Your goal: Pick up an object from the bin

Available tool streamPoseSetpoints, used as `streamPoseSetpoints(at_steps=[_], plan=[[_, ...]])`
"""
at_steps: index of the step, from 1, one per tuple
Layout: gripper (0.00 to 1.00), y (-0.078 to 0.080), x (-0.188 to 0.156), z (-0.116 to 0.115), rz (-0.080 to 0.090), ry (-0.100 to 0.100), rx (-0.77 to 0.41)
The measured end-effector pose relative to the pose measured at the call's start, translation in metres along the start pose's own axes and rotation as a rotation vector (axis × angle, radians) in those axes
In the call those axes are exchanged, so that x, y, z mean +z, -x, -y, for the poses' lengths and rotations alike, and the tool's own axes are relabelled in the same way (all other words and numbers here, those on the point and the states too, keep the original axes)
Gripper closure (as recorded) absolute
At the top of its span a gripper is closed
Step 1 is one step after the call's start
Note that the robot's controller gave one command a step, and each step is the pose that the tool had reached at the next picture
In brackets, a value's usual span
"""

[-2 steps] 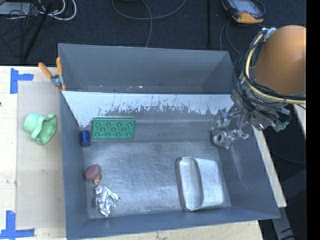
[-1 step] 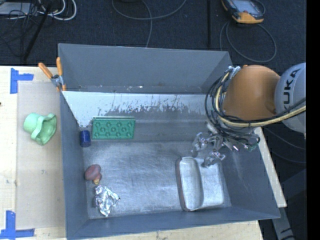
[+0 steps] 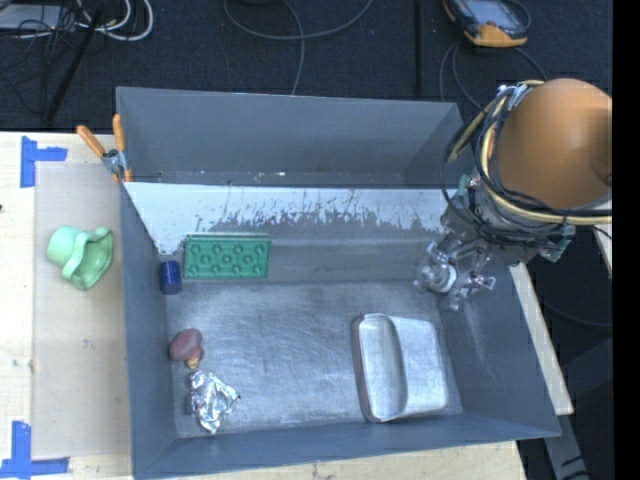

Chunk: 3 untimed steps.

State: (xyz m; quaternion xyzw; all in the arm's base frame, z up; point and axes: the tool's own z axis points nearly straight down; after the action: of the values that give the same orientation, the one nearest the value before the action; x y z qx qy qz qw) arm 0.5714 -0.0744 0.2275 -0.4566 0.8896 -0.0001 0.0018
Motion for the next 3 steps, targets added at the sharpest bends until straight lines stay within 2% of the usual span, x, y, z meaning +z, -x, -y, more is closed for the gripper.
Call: streamPoseSetpoints(at_steps=[1, 2, 3], plan=[[0.0, -0.001, 0.001, 0.0, -0.001, 0.003, 0.003], [0.0, -0.034, 0.155, -0.071, -0.002, -0.001, -0.163], [1.0, -0.042, 0.153, -0.068, -0.026, 0.006, -0.164]])
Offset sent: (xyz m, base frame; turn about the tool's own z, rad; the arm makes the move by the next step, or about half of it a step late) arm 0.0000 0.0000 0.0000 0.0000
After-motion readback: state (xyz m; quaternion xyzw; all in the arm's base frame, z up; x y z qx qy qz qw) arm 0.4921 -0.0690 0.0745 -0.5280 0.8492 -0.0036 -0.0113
